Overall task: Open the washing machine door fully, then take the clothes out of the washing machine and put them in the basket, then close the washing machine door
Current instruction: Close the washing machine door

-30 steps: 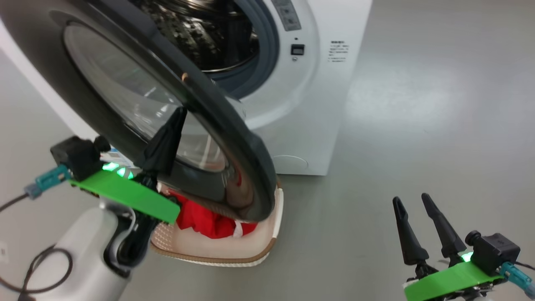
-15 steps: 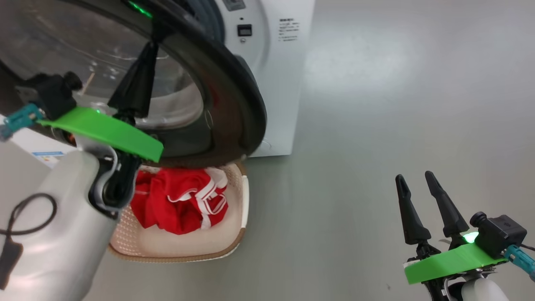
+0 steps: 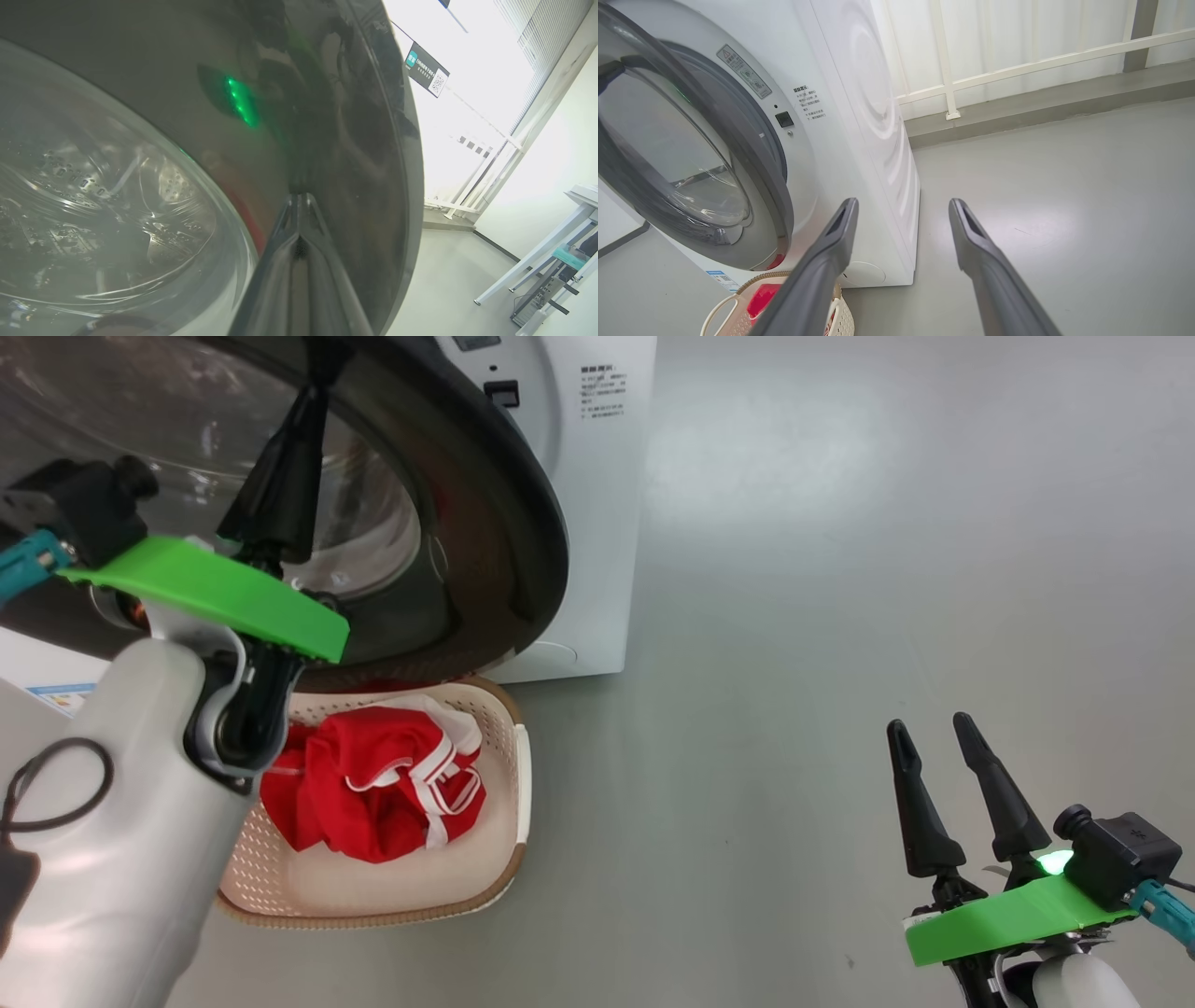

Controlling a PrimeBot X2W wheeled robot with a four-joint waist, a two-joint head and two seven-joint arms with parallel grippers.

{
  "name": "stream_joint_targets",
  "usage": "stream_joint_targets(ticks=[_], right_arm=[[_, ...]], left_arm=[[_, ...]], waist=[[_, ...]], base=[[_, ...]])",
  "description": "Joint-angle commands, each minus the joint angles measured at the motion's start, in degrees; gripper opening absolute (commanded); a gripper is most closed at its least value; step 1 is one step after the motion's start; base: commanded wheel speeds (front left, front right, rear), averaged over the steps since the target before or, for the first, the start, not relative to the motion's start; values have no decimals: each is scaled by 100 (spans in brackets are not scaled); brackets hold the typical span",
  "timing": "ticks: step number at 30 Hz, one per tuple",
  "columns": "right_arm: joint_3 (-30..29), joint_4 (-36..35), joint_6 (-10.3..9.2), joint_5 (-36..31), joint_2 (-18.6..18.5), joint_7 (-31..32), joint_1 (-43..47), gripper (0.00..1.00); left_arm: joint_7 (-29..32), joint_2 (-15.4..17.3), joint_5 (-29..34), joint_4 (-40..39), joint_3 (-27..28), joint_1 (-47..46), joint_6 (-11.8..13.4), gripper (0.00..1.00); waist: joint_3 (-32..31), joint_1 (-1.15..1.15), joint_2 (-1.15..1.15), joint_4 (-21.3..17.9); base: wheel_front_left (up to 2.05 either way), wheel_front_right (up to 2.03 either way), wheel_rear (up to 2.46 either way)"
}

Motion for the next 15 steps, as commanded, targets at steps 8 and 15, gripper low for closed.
stream_joint_targets(ticks=[8, 15], right_arm=[[70, -129, 37, -38, 5, -37, -34, 100], [77, -105, 37, -58, 1, -37, 110, 100]], left_arm=[[-27, 242, 340, -199, 429, 597, -38, 0], [-27, 216, 645, -398, 837, 1520, -38, 0]], waist=[[-249, 0, 0, 138], [-446, 0, 0, 223]], base=[[0, 0, 0], [0, 0, 0]])
